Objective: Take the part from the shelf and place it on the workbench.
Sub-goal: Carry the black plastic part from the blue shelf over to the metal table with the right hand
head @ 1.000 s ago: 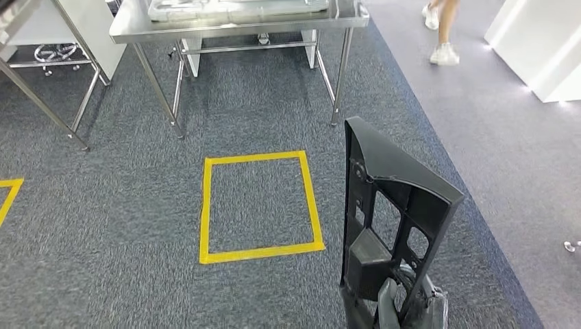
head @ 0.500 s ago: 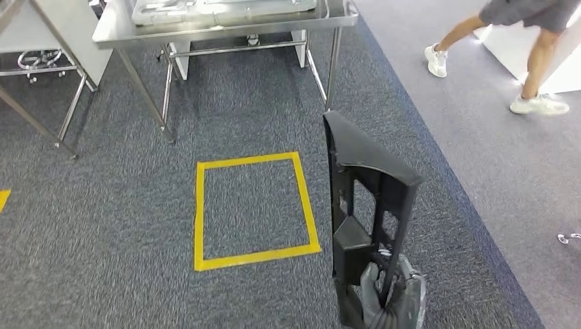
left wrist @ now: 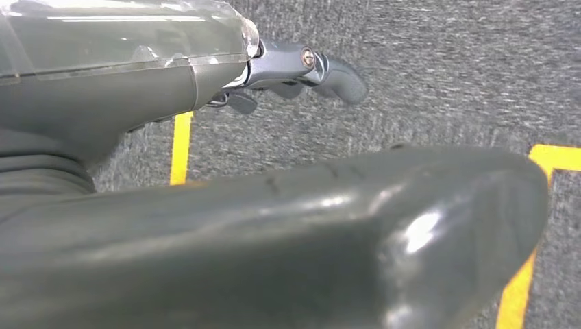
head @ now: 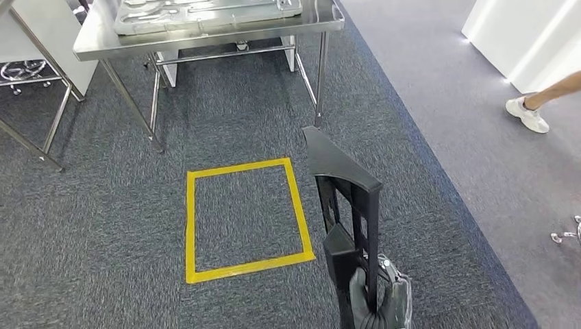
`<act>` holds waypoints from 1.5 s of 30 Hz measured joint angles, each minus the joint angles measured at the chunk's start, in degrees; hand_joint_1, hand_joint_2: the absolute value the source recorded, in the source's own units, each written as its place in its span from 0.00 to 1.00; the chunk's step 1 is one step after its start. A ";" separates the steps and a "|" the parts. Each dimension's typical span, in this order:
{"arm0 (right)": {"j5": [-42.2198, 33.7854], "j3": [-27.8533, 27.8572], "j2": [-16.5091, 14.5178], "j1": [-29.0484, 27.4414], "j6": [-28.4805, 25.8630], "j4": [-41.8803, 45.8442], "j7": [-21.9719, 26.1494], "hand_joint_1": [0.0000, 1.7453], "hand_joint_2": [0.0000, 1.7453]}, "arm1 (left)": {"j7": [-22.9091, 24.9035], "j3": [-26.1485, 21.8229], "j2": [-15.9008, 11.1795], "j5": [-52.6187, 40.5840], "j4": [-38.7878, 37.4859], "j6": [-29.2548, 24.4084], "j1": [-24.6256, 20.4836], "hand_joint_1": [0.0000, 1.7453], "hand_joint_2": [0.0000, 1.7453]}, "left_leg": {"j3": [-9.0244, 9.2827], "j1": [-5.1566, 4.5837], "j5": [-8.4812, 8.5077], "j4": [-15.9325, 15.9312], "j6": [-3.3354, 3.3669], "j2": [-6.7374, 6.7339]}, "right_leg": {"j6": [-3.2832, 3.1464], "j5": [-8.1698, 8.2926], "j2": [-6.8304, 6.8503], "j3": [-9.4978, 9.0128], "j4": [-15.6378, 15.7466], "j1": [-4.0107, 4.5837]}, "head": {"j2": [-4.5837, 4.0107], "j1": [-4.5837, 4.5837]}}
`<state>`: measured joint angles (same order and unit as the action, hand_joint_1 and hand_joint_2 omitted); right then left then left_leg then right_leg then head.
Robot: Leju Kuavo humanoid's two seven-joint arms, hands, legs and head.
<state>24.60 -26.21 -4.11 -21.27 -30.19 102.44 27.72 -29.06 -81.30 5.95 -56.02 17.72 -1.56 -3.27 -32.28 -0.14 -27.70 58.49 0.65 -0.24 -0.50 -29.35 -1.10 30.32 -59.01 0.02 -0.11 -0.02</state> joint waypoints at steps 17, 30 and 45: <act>1.03 4.36 -0.13 -4.61 0.91 6.64 -5.44 1.00 1.00 | 3.04 -0.03 0.26 -0.55 -1.57 -1.04 -0.32 0.00 0.00 | 7.97 1.00 -4.65 -1.35 -1.91 -0.31 | 0.44 3.46 1.40 5.58 -0.95 -1.13 | 0.00 0.39; 4.58 5.69 -1.56 -6.46 1.28 7.02 -5.98 1.00 1.00 | 3.85 -0.02 -0.62 -0.89 -2.60 -1.10 0.17 0.00 0.00 | -4.32 -0.98 1.84 3.00 1.51 -1.81 | -0.80 -4.40 2.41 -4.61 -0.25 0.60 | 0.00 0.07; 7.34 7.10 -2.32 -7.43 3.25 6.50 -7.41 1.00 1.00 | 3.78 -0.02 -0.74 -1.92 -2.98 -1.76 -0.12 0.00 0.00 | 4.77 1.27 -3.33 -0.06 -0.64 5.86 | 2.69 2.33 -1.42 4.85 -1.64 -1.86 | 0.01 0.36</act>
<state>31.94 -19.11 -6.43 -28.70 -26.94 108.95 20.30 -25.29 -81.32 5.21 -57.94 14.74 -3.33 -3.39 -27.51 1.13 -31.04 58.43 0.00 5.62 2.19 -27.02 -2.52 35.17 -60.66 -1.84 -0.10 0.35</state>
